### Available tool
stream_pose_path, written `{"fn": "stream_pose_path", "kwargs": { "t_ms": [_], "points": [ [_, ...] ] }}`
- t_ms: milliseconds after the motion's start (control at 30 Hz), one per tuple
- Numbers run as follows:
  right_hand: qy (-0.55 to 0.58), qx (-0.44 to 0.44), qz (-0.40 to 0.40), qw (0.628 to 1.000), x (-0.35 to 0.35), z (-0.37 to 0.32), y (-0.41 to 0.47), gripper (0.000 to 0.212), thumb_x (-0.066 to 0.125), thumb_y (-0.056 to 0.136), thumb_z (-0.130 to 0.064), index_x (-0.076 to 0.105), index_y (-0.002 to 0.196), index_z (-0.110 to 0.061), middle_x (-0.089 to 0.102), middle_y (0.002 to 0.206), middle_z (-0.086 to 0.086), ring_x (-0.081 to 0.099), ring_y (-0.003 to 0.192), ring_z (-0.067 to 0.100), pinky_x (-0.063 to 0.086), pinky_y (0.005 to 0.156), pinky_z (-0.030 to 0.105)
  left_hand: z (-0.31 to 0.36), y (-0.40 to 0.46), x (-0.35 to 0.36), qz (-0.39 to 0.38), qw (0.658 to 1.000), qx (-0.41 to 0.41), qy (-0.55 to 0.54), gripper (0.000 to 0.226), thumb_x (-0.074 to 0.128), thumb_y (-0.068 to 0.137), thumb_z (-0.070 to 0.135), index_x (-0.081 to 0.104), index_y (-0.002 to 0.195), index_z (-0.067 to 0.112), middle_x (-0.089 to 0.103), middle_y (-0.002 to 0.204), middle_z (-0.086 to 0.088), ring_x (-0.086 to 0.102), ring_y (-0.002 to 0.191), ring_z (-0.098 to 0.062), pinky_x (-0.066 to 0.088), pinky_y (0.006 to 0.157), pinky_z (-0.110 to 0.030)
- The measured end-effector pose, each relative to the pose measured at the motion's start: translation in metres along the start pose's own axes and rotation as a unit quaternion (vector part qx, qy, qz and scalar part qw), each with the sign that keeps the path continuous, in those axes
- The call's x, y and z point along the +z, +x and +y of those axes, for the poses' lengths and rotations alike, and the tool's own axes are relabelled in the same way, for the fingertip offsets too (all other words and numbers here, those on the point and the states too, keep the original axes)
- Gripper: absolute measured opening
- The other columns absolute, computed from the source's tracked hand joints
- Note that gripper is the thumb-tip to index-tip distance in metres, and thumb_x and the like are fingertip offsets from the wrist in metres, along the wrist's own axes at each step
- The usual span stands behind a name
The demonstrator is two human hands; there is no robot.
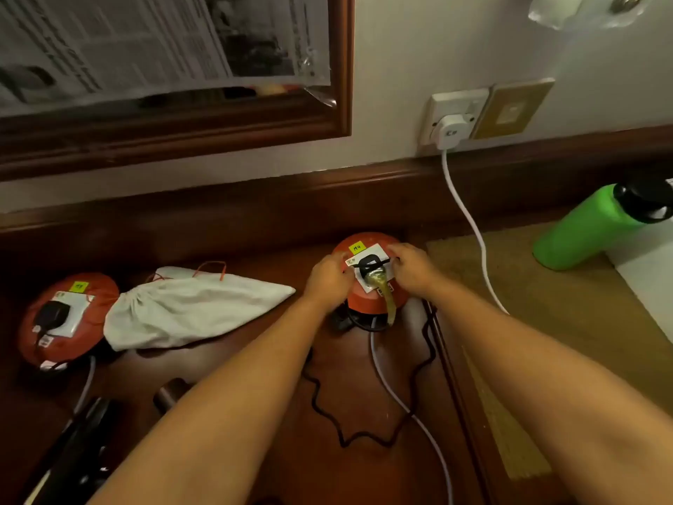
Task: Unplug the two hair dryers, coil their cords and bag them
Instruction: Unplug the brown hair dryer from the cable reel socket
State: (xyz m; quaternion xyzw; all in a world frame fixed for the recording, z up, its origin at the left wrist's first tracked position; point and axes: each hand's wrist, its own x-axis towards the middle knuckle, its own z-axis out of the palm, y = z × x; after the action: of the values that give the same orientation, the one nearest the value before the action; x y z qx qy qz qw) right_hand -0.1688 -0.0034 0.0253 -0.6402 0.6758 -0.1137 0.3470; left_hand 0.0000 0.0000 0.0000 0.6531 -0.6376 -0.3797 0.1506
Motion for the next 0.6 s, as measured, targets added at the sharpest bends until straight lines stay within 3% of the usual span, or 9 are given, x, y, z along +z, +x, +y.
{"fn": "stream_pose_path", "kwargs": {
  "t_ms": [100,233,333,400,467,533,600],
  "points": [
    [-0.005,0.0,-0.011,1.0,0.0,0.003,0.014,0.037,0.044,0.094,0.0,0.055,0.129,-0.002,0.058,0.128,0.018,0.054,0.119,0.032,0.041,0.095,0.032,0.002,0.016,0.006,-0.017,0.999,-0.027,-0.04,0.04,0.046,0.098,0.014,0.049,0.138,0.011,0.054,0.137,-0.014,0.056,0.116,-0.03,0.046,0.092,-0.033],
    [-0.011,0.015,-0.03,0.999,0.002,0.013,0.035,0.035,0.048,0.093,-0.004,0.059,0.126,-0.006,0.062,0.123,0.019,0.06,0.108,0.033,0.049,0.092,0.04,-0.002,0.031,0.012,-0.024,0.997,-0.043,-0.056,0.032,0.043,0.098,0.012,0.062,0.124,0.009,0.065,0.117,-0.016,0.062,0.084,-0.026,0.044,0.068,-0.028],
    [0.006,0.051,-0.054,0.997,0.005,0.024,0.043,0.034,0.041,0.093,-0.001,0.062,0.118,-0.011,0.066,0.094,0.016,0.063,0.062,0.023,0.051,0.057,0.03,-0.008,0.035,0.015,-0.013,0.995,-0.074,-0.069,0.031,0.044,0.096,0.007,0.063,0.12,0.006,0.066,0.099,-0.02,0.058,0.06,-0.026,0.041,0.052,-0.025],
    [0.019,0.068,-0.083,0.994,0.01,0.033,0.044,0.034,0.043,0.094,0.0,0.06,0.119,-0.014,0.062,0.078,0.007,0.06,0.049,0.019,0.048,0.049,0.029,-0.01,0.04,0.017,-0.034,0.991,-0.096,-0.083,0.031,0.048,0.094,0.006,0.06,0.123,0.007,0.064,0.088,-0.019,0.056,0.051,-0.02,0.044,0.049,-0.023],
    [0.038,0.072,-0.092,0.992,0.017,0.041,0.044,0.036,0.05,0.093,-0.003,0.056,0.125,-0.016,0.058,0.081,0.001,0.063,0.059,0.022,0.051,0.052,0.033,-0.013,0.045,0.019,-0.073,0.993,-0.083,-0.048,0.04,0.056,0.091,0.011,0.054,0.131,0.009,0.065,0.093,-0.016,0.061,0.066,-0.022,0.046,0.061,-0.026],
    [0.022,0.038,-0.079,0.996,0.023,0.047,0.046,0.042,0.057,0.089,-0.006,0.054,0.13,-0.016,0.056,0.103,0.005,0.064,0.092,0.03,0.053,0.074,0.037,-0.017,0.048,0.023,-0.095,0.994,-0.04,0.045,0.057,0.065,0.087,0.021,0.045,0.14,0.013,0.059,0.122,-0.016,0.059,0.104,-0.029,0.046,0.084,-0.029],
    [-0.015,-0.016,-0.061,0.998,0.027,0.053,0.049,0.052,0.063,0.084,-0.006,0.052,0.134,-0.014,0.048,0.129,0.012,0.051,0.116,0.032,0.044,0.093,0.032,-0.019,0.046,0.027,-0.093,0.986,0.005,0.137,0.07,0.068,0.084,0.034,0.038,0.145,0.018,0.045,0.137,-0.016,0.043,0.124,-0.034,0.041,0.099,-0.038]
  ]
}}
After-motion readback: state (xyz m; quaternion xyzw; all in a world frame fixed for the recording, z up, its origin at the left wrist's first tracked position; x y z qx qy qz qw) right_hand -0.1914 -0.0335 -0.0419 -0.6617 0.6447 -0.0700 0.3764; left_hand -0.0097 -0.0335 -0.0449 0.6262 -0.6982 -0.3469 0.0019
